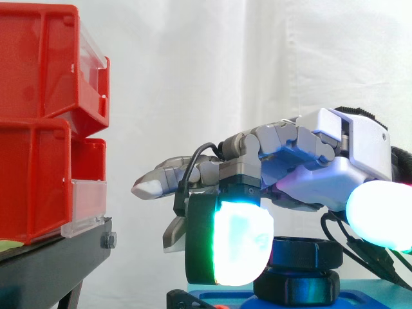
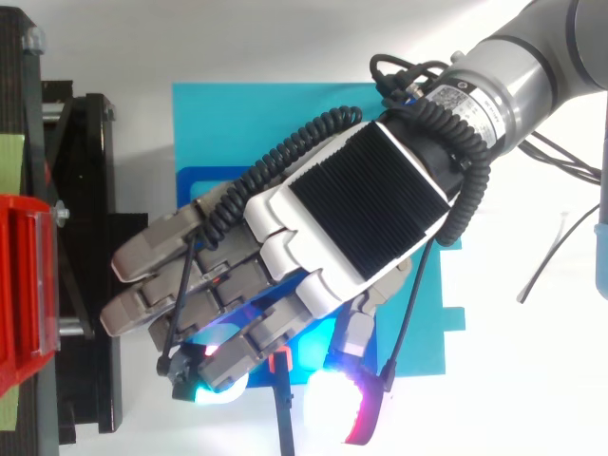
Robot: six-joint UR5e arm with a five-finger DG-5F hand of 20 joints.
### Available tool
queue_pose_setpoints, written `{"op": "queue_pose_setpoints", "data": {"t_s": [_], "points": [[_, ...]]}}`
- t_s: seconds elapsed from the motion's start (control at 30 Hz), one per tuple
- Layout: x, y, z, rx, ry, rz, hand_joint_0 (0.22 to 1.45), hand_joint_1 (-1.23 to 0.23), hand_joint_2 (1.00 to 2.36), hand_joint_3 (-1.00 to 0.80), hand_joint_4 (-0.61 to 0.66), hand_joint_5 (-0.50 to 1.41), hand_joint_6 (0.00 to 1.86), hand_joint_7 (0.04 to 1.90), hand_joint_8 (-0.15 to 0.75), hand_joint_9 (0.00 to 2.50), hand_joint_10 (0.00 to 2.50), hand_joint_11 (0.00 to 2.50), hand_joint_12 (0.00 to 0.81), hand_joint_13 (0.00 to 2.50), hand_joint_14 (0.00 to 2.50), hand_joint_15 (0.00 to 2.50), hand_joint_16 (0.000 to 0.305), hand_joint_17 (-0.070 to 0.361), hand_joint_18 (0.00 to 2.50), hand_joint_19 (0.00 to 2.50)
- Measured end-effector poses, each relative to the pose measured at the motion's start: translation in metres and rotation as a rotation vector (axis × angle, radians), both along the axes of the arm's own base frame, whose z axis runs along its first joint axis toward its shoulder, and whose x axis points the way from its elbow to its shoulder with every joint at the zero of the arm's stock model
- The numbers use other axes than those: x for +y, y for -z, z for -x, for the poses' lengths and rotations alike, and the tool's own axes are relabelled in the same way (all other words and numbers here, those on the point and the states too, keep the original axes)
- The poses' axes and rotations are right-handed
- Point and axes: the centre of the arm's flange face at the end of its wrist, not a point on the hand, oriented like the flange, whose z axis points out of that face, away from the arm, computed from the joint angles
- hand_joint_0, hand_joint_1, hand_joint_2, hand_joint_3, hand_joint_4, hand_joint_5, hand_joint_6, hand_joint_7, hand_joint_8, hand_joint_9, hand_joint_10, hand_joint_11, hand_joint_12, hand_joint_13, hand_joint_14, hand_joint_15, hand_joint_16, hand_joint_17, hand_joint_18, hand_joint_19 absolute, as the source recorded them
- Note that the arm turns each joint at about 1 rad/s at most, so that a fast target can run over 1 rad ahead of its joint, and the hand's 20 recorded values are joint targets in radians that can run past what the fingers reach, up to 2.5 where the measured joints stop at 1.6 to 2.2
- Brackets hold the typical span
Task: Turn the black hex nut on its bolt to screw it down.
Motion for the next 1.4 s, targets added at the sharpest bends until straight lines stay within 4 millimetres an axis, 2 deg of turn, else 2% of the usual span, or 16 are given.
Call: {"op": "queue_pose_setpoints", "data": {"t_s": [0.67,1.4], "points": [[-0.01,-0.001,0.002,-0.023,-0.012,0.014,0.45,-0.39,1.0,-0.5,0.12,-0.16,0.64,1.07,0.199,0.68,0.01,0.35,0.101,0.36,0.01,0.16,0.012,0.026,0.0,0.38],[-0.008,-0.001,0.001,-0.042,0.003,0.03,0.45,-0.39,1.0,-0.5,0.12,-0.16,0.63,1.08,0.199,0.68,0.01,0.36,0.1,0.37,0.01,0.16,0.011,0.026,0.0,0.38]]}}
